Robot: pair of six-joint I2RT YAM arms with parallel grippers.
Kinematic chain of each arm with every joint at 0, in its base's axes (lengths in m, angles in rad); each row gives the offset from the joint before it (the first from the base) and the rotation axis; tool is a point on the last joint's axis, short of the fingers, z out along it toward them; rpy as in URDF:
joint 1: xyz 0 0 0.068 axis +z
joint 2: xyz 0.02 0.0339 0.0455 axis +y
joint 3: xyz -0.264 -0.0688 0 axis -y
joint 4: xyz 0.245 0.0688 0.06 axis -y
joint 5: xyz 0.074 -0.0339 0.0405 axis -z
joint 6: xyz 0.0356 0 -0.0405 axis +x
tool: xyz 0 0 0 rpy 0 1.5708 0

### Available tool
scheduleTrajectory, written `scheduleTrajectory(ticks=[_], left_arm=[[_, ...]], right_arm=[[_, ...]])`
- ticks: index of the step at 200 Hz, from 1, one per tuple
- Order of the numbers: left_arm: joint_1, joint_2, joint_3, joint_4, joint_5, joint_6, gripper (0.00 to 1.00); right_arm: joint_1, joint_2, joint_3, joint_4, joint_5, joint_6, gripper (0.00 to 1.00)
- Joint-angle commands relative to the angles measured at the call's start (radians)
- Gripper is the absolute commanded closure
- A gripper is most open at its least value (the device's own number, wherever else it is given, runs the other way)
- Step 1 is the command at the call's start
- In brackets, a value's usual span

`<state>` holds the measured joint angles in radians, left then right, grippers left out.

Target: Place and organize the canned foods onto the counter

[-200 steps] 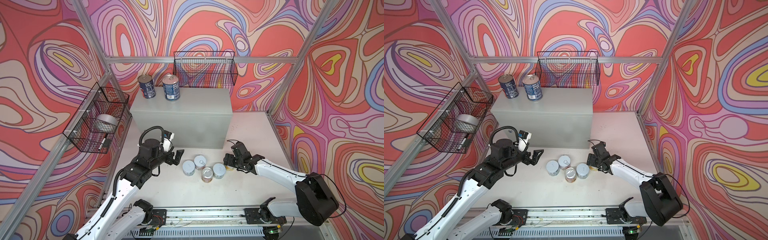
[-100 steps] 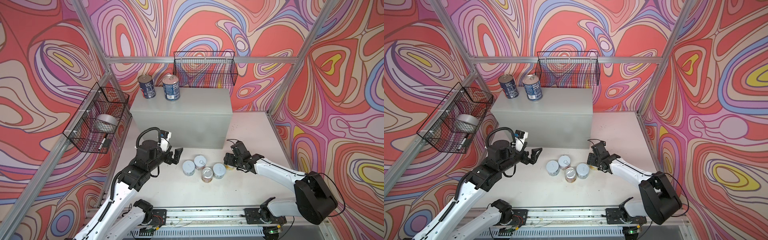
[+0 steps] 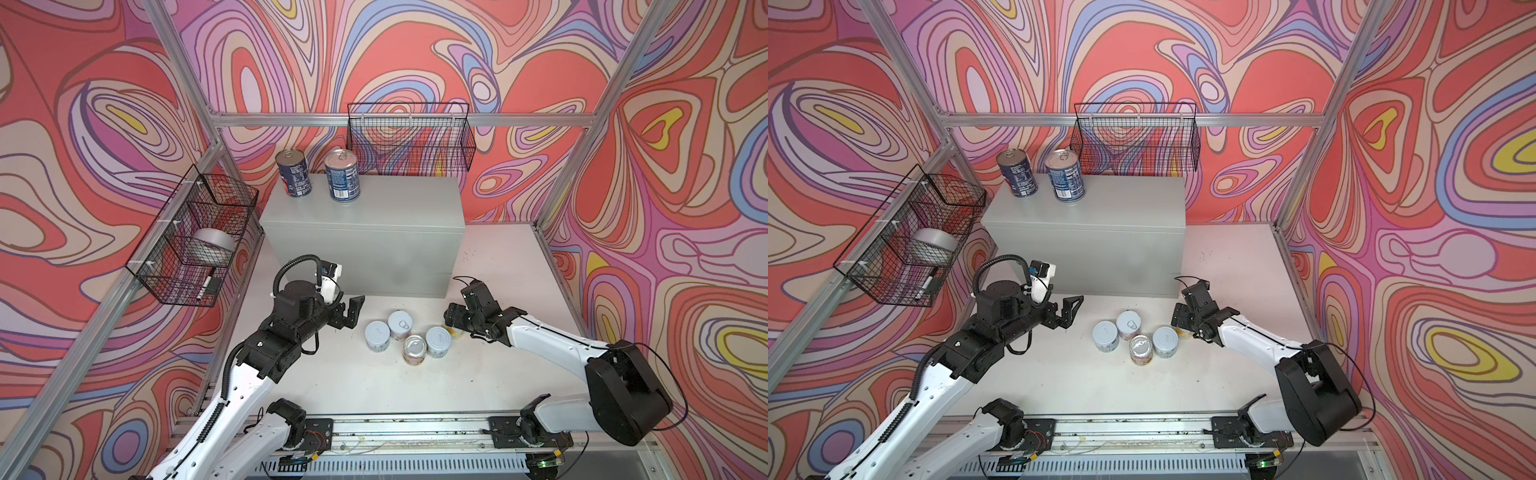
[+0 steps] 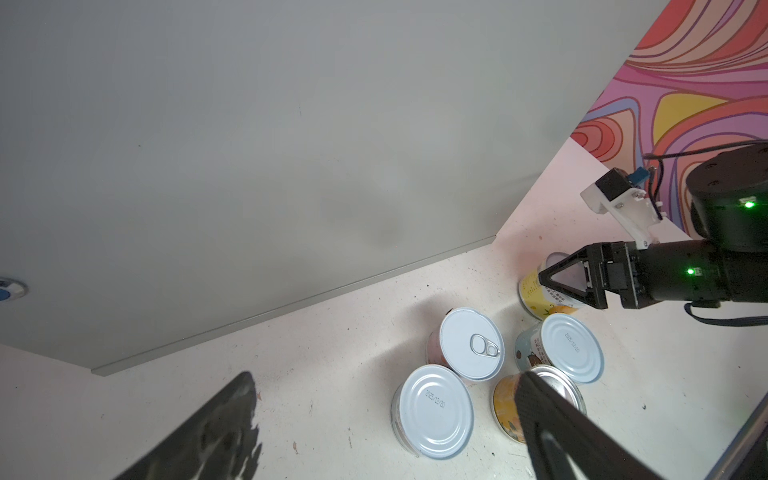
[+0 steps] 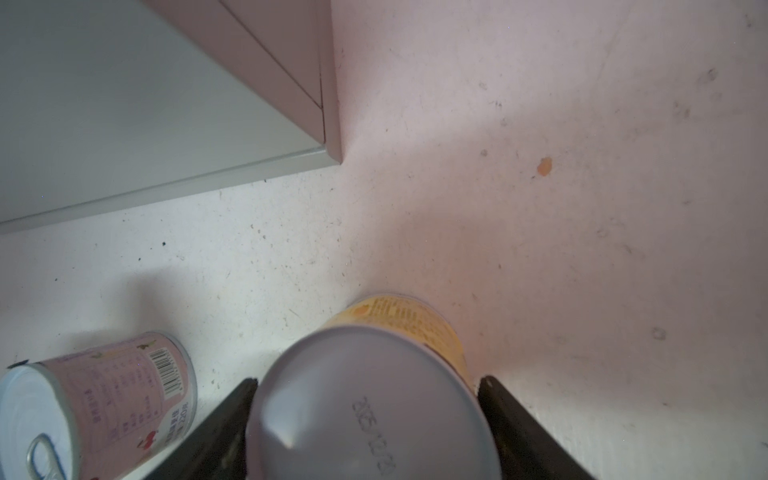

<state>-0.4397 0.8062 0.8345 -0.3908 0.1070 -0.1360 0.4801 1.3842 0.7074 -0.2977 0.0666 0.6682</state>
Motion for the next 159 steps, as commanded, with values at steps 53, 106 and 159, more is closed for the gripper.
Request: scheduleTrajectory(ticks=[53,106,159], left_arm=[[-0.006,0.014,0.011,-0.012,-0.004,-0.004,0.00],[-0.006,0.010,0.011,-0.017,-0.004,0.000,0.00],[-0.005,0.009,0.029,-0.044,-0.025,0.014,0.00]], right_arm=[[0.002,0.009,0.037,-0.058,-0.020,0.002,0.30],[0.002,-0.057,0.044,-0.083,-0.035,-0.021,0.30],[0.002,-0.124,0.042,-0.094,-0.032,-0.018,0.30]])
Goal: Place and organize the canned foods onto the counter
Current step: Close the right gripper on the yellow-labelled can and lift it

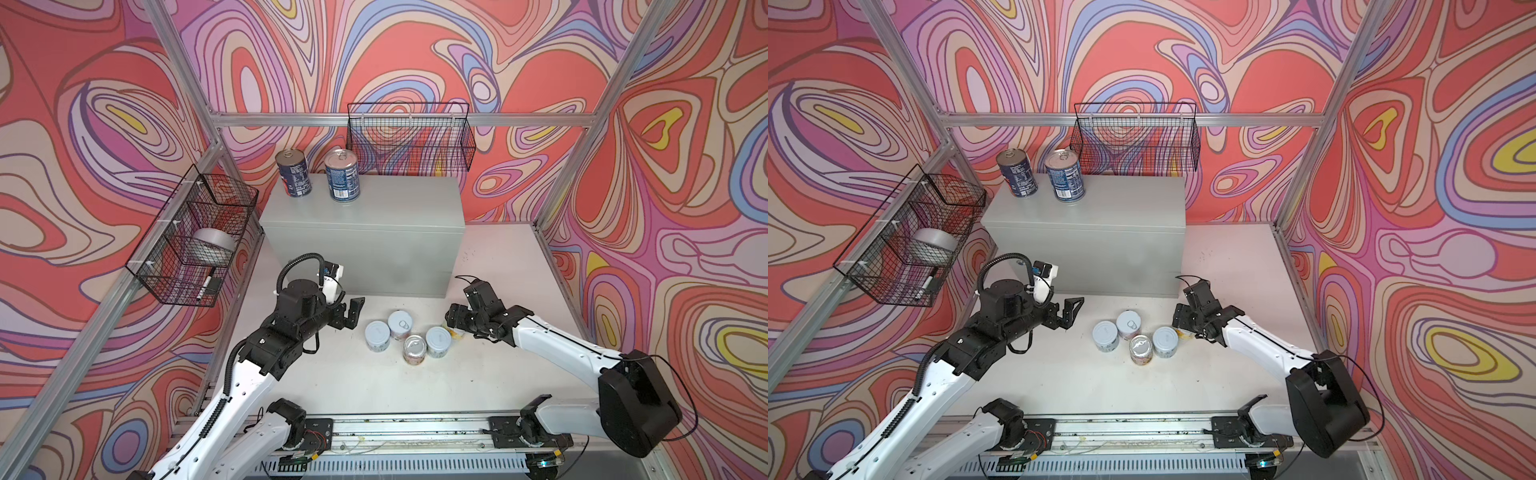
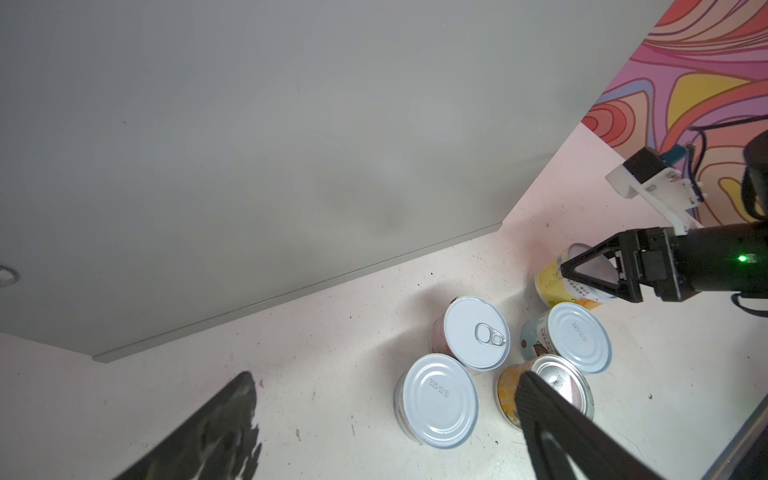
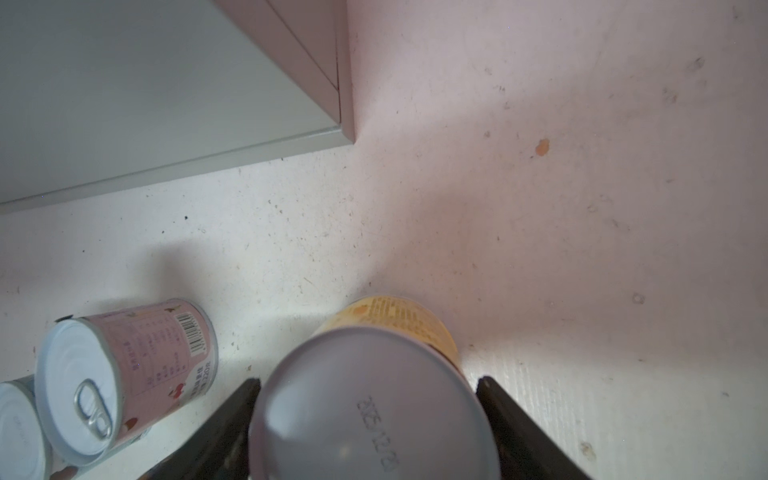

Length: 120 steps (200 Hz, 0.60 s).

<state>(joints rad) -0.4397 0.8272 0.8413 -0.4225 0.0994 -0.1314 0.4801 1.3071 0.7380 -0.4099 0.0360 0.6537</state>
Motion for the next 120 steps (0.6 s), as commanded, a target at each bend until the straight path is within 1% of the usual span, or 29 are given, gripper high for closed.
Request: scheduleTrajectory(ticks=[1,57,120], left_arm=[[-0.006,-0.012,0.021,-0.012,-0.017,0.009,0.00],[-0.006,-0.007,0.017,-0.010,-0.002,0.004,0.00],[-0.006,-0.004,0.016,-0.007,0.008,0.002,0.00]], right_arm=[[0.002,-0.048,0.013,0.019,-0.001,-0.003,0.30],[0.002,-0.100,0.031,-0.010,-0.008,-0.005,0.30],[0.002,-0.175,0.044,-0.011,-0.046,-0.006,0.30]])
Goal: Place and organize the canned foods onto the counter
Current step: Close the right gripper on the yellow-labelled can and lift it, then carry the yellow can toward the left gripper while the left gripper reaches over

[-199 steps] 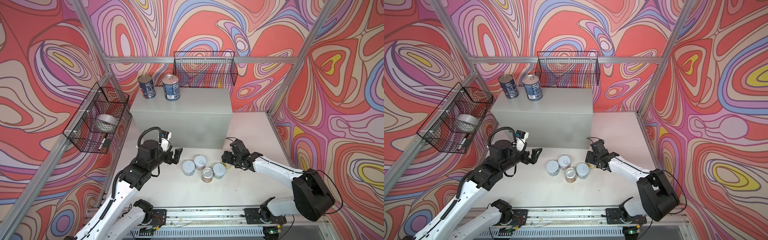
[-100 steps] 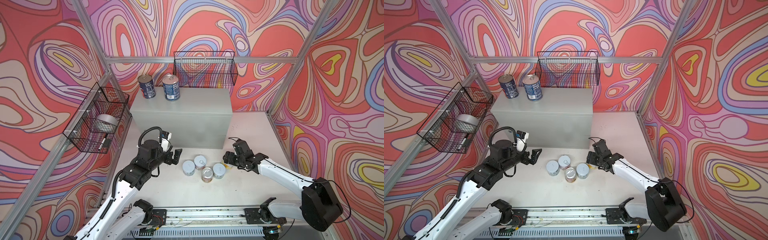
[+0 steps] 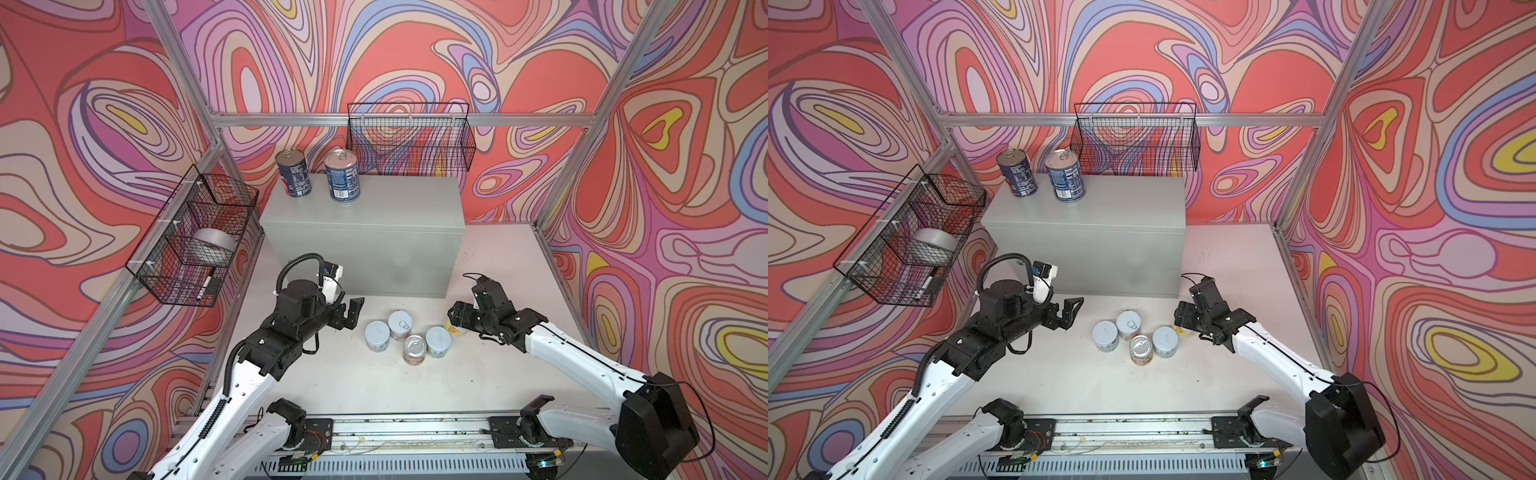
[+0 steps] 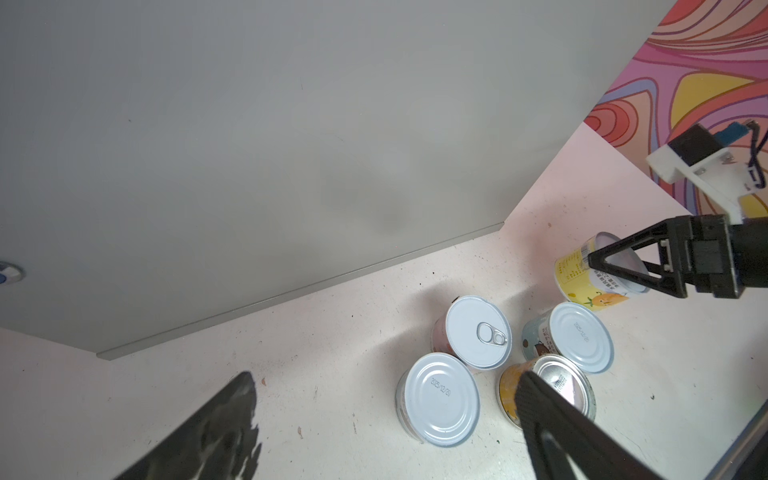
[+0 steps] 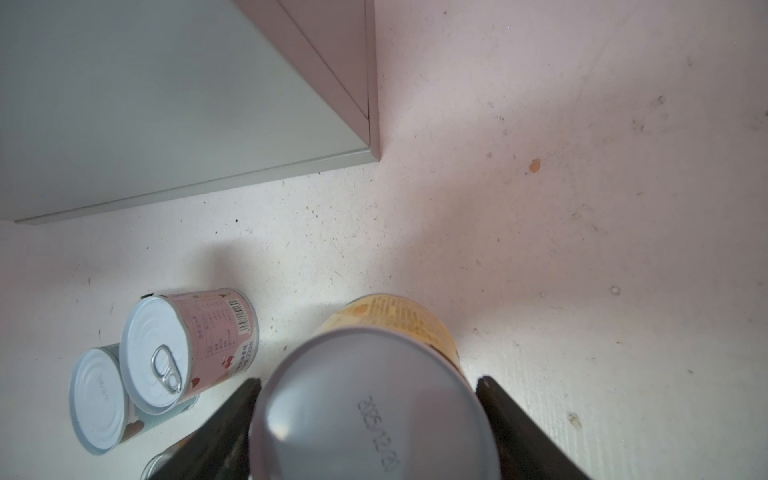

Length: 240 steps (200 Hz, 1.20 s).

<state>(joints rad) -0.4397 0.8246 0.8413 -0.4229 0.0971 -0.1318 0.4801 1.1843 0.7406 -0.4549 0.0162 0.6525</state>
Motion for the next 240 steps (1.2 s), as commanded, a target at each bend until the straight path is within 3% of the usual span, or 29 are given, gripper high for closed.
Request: scheduleTrajectory(ticks=[1,166,212,240], left_arm=[[-0.006,-0.002,0.015,-0.007,0.010,0.003,0.00],[-0.017,0.006,0.008,0.023,0.075,-0.030,0.00],[-0.084,0.050,0.035,0.045,0.087,-0.040,0.00],[-0.196,0.089,0.045,0.071,0.010,-0.033,0.00]], right_arm=[[0.002,-0.054,0.042,0.034,-0.026,-0.005,0.30],[0.002,-0.163,0.110,0.018,-0.059,-0.058,0.30],[0.002,-0.176,0.127,0.031,-0.101,-0.067,0.30],[0.002,-0.185,0.128,0.051,-0.145,-0.070,0.30]])
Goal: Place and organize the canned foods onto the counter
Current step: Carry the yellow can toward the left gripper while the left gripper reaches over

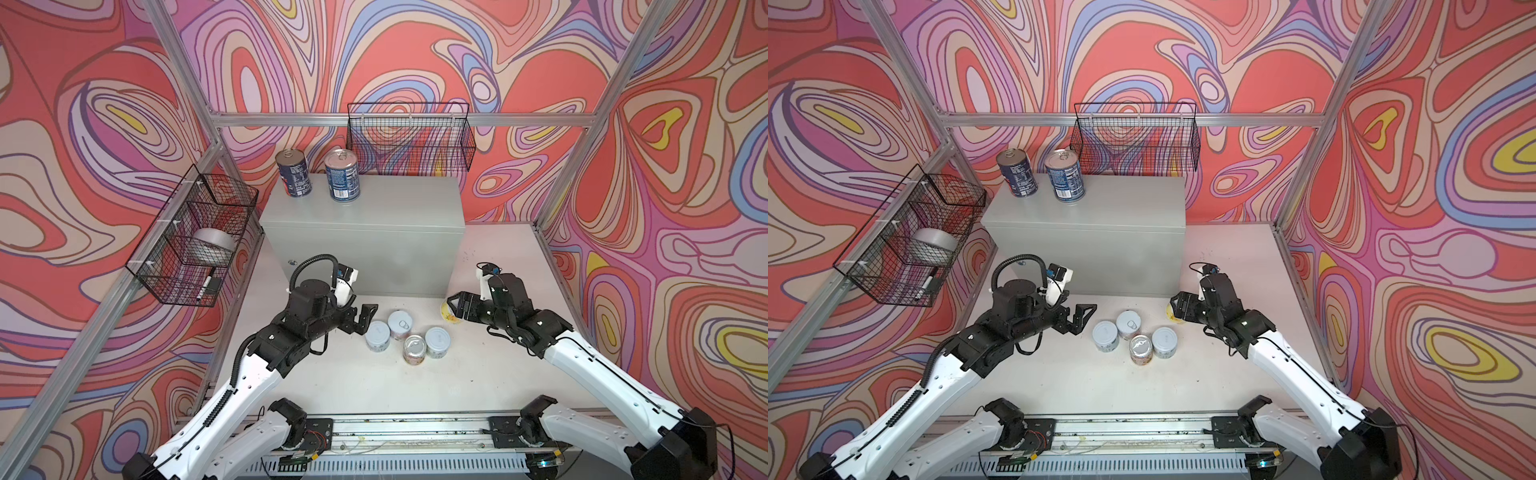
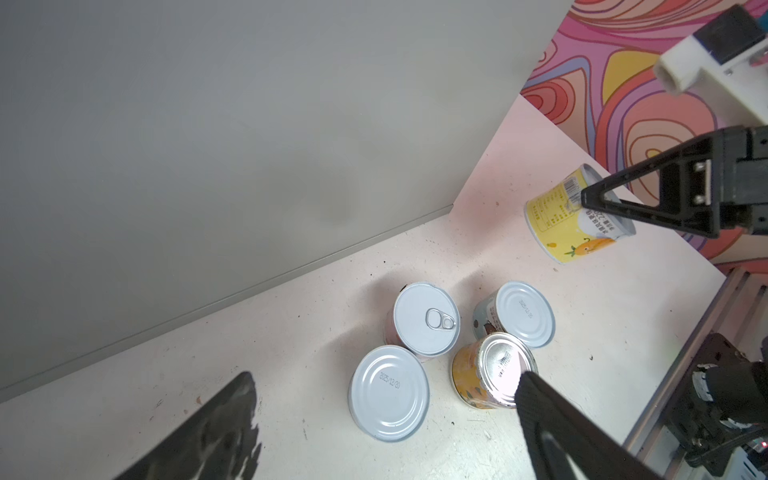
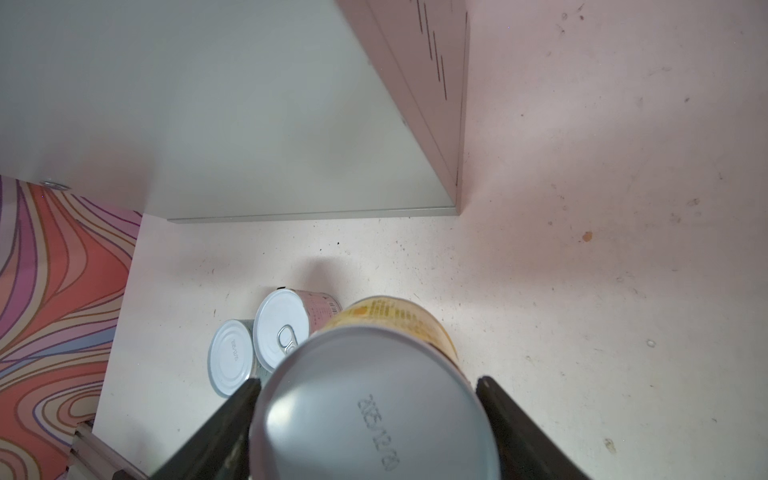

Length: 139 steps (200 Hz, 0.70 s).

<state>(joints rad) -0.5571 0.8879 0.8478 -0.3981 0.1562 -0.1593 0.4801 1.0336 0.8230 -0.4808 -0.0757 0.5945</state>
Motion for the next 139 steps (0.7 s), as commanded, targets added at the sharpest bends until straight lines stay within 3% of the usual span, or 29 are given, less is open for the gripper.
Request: scheduleTrajectory(ticks=[1,28,68,139], left_arm=[[-0.084,0.028,0.039,0.046,-0.055,-0.005,0.00],[-0.209,0.098,0.051,0.107,-0.137,0.003,0.00],[-0.323,0.232,0.073,0.240,-0.128,-0.014,0.00],[-0.371,0.391,0.129,0.367,-0.050,-0.035,0.00]], right_arm=[[0.002,-0.035,0.045,0.077,-0.054,-0.011,0.30],[0.002,-0.045,0.047,0.079,-0.073,-0.006,0.30],[0.002,-0.058,0.071,0.064,-0.122,-0.009,0.30],[0.002,-0.053,0.132,0.012,-0.214,-0.021,0.30]])
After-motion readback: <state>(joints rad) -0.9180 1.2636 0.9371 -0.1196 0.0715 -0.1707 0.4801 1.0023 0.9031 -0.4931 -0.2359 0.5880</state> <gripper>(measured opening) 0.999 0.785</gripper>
